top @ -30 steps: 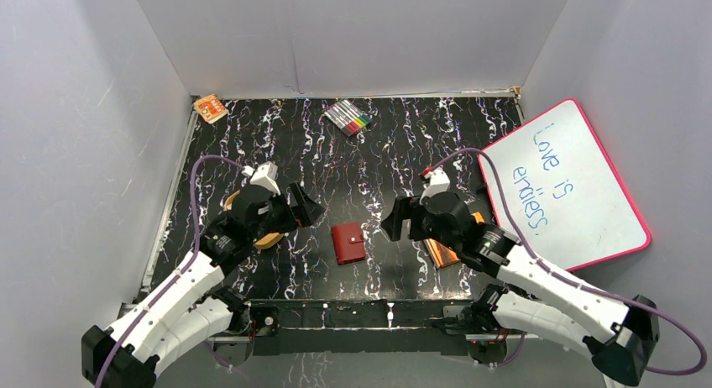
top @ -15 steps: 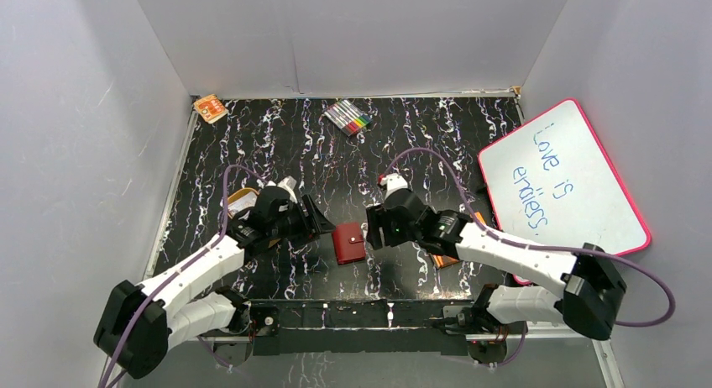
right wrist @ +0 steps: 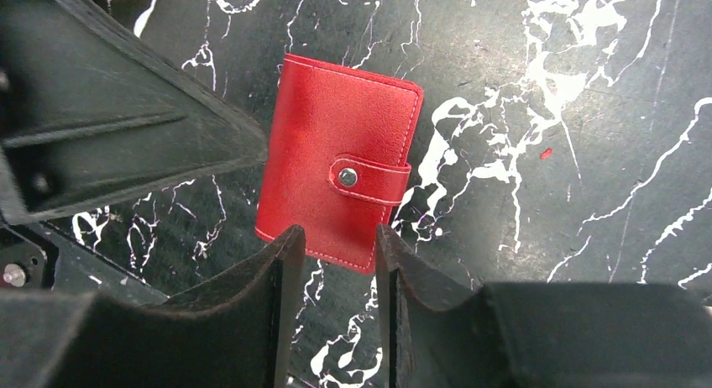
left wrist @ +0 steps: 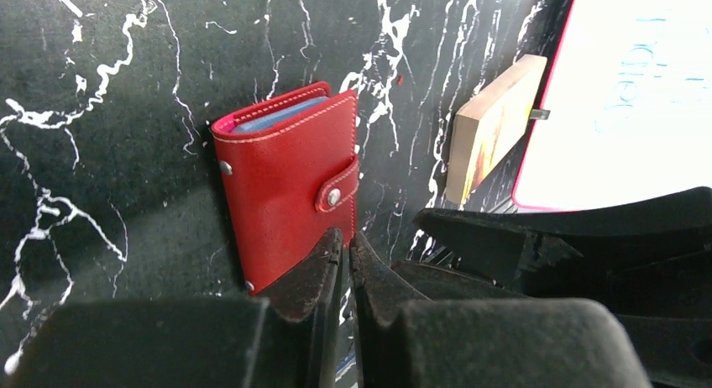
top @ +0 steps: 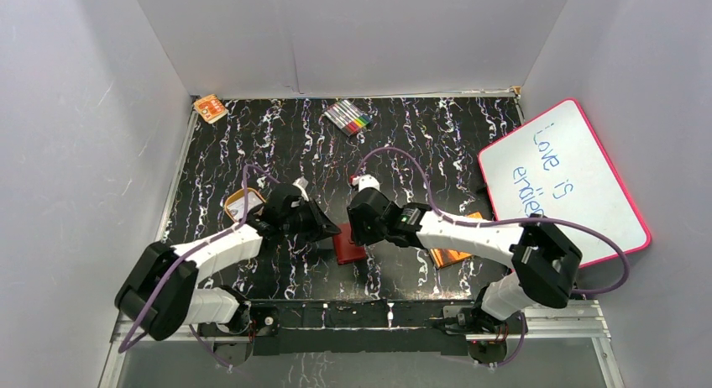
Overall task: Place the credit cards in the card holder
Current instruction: Open the card holder at the center of the board.
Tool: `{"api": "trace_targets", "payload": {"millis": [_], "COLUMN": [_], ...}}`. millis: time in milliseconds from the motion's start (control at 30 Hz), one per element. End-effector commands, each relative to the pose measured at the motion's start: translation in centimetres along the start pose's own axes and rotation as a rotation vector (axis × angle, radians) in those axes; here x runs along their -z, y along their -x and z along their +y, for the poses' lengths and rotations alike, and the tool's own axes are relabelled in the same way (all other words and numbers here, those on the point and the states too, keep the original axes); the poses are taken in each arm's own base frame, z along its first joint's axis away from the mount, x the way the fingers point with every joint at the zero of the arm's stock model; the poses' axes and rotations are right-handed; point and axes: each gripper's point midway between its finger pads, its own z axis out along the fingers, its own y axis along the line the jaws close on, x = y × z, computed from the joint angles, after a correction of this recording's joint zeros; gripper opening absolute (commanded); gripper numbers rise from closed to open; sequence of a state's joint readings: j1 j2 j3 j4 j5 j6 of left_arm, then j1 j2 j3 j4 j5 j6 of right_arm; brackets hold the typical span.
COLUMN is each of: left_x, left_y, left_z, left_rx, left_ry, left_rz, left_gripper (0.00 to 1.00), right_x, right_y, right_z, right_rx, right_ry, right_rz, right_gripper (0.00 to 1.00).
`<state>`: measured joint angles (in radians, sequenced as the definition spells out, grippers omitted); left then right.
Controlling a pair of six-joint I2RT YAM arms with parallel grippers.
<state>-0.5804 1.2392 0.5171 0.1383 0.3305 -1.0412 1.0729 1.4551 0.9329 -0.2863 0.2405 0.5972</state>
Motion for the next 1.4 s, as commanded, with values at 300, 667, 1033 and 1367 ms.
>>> {"api": "trace_targets", "payload": {"millis": [300,667,1033,1367], "left_x": [-2.4,-3.7,-3.6,-3.5], "left_y": [-0.6,-1.5,-2.0,-2.2], "left_z": [1.1,3.5,4.5,4.9], "left_rx": [0.002,0.015,0.030,0.031], "left_ry": [-0.007,0.052,0.085,0.089], "left_rz": [0.043,0.077,0.090,0.090], "left_gripper": [0.00,0.00,0.00,0.00], "right_x": [-1.5,-2.7,-3.6,-4.4], "right_y": [1.1,0.7,0.5,-0.3], "right_z": [2.4,1.3,1.0,0.8], "right_rx": [0.006,0.033,0.071,0.100], "right_ry": [-0.010,-0.105,-0.138,-0.159], "right_rz": [0.012,0.049,0.075,0.112], "right_gripper": [0.40,0.42,0.46,0.50]}}
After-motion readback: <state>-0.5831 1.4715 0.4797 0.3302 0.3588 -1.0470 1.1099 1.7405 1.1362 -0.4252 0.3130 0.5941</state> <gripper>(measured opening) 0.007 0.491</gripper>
